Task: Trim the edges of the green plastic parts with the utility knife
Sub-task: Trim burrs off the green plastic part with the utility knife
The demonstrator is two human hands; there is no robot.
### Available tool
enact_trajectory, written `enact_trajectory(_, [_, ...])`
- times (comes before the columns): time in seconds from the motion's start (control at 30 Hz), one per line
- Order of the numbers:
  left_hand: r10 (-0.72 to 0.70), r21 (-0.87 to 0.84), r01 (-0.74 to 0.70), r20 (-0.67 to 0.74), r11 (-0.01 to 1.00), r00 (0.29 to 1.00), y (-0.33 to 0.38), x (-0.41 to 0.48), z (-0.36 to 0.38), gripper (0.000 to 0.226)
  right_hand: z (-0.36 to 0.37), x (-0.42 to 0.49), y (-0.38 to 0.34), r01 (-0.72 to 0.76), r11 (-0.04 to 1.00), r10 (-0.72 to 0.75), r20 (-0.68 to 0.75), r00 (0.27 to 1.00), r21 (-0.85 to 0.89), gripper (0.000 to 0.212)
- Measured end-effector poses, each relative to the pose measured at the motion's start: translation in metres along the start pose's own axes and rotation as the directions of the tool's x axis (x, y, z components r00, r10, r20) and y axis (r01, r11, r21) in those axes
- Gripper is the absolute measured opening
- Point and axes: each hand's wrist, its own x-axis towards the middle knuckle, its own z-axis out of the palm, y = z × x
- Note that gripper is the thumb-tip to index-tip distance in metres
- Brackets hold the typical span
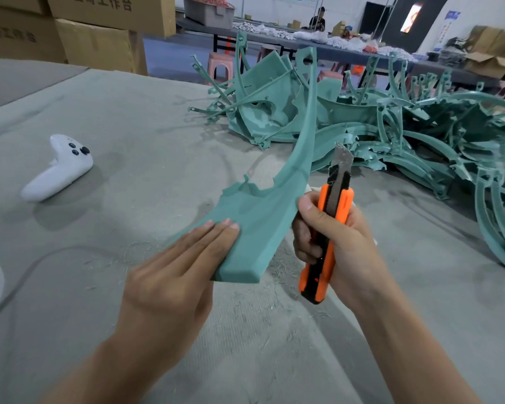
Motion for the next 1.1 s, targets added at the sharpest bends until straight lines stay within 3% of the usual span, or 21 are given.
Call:
enact_trajectory(0.13, [-0.049,0.01,0.049,-0.023,0.999,0.999,-0.003,0.001,-0.002,0.044,-0.004,0.0,-0.001,0.007,1.0,-0.007,-0.07,0.998,0.006,0.018])
enact_trajectory(0.23, [-0.061,0.033,0.062,-0.034,0.998,0.998,-0.006,0.002,-0.005,0.045,-0.003,0.0,0.002,0.002,0.99,-0.025,-0.161,0.987,-0.138,0.029])
enact_trajectory(0.47, [-0.091,0.046,0.094,-0.058,0.995,0.994,-0.005,0.004,-0.006,0.043,0.006,-0.002,0.008,-0.002,0.951,-0.049,-0.159,0.986,-0.309,0.028])
enact_trajectory(0.6, [-0.152,0.083,0.16,-0.099,0.984,0.983,-0.003,0.002,-0.001,0.039,0.014,-0.005,0.012,0.025,0.92,-0.079,-0.123,0.989,-0.391,0.065])
enact_trajectory(0.87, [-0.265,0.147,0.263,-0.006,0.954,0.964,-0.007,0.003,0.004,0.032,0.044,-0.018,0.019,0.239,0.764,-0.284,0.02,0.959,-0.6,0.066])
enact_trajectory(0.93, [-0.277,0.113,0.273,0.025,0.955,0.96,-0.005,0.003,0.003,0.036,0.051,-0.021,0.022,0.293,0.687,-0.324,0.08,0.943,-0.665,0.051])
enact_trajectory(1.1, [-0.285,0.079,0.28,0.056,0.957,0.957,-0.002,0.006,-0.001,0.039,0.058,-0.022,0.025,0.296,0.608,-0.348,0.087,0.933,-0.737,0.049])
